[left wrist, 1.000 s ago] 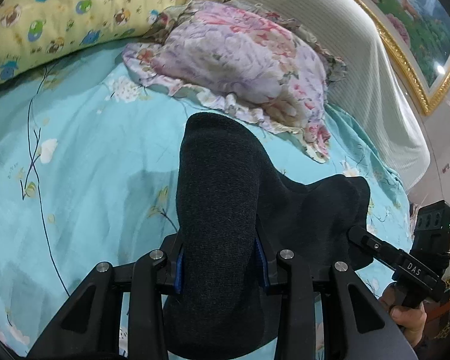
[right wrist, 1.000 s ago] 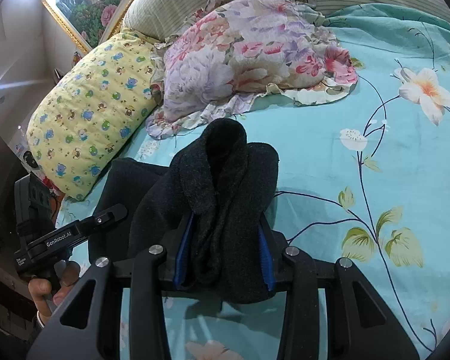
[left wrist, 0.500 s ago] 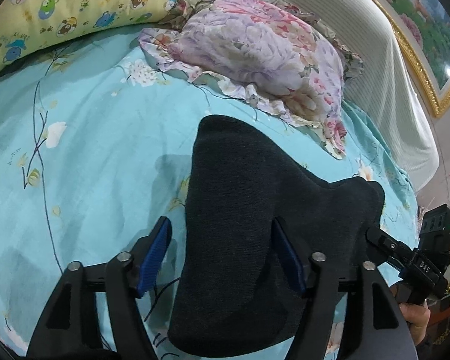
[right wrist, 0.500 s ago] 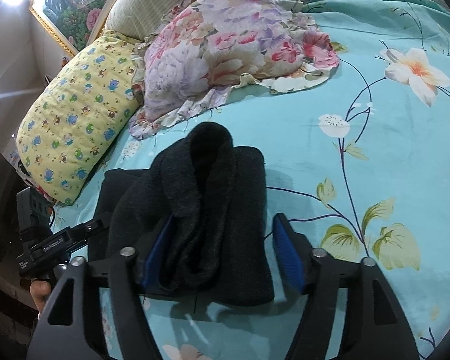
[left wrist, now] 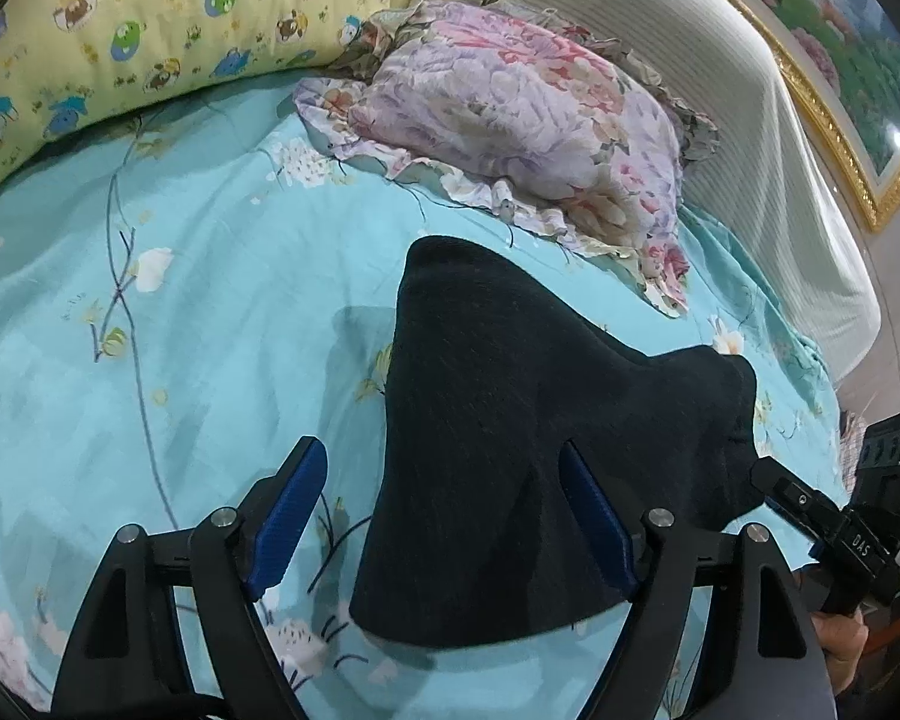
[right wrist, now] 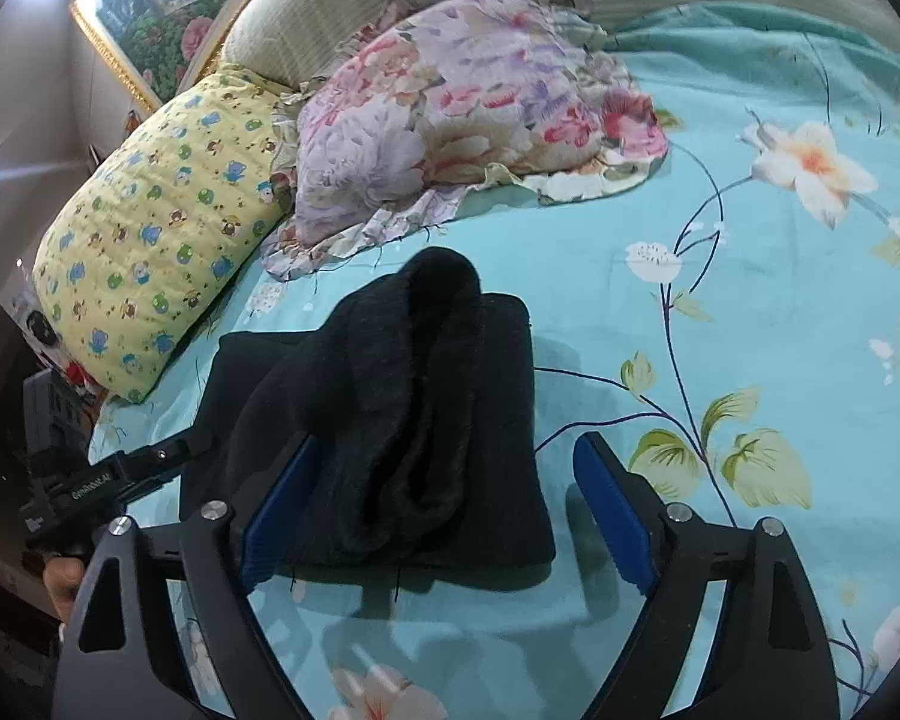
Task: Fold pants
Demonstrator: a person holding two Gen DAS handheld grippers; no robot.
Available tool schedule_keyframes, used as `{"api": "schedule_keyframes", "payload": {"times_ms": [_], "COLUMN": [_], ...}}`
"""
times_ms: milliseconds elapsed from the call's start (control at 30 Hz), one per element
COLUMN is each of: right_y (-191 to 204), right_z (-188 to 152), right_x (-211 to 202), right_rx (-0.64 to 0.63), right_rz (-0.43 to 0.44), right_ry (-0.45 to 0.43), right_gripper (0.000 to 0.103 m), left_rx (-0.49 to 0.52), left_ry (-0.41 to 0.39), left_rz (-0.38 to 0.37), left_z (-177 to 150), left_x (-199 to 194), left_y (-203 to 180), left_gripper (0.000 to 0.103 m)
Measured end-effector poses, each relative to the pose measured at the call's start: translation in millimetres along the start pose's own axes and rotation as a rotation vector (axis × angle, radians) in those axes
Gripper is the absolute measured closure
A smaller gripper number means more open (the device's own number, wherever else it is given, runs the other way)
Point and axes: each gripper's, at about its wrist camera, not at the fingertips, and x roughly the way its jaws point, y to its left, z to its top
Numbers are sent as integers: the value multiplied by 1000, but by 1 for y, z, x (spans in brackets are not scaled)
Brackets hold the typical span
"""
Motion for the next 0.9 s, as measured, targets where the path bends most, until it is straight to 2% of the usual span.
{"api": "schedule_keyframes", "payload": {"times_ms": [600, 900], "right_y": [55, 60], "right_z": [-25, -39], "right_x": [-26, -32], "right_rx": [-230, -251], "right_rz": [-21, -28], "right_ry": [-54, -66], "right_gripper": [12, 12], "left_rx": [170, 199], "left_ry": [-76, -54], "left_rz": [98, 116], "left_z": [-27, -44], "left_x": [-41, -46], "left_y": [-25, -30], "left_gripper": [22, 21]}}
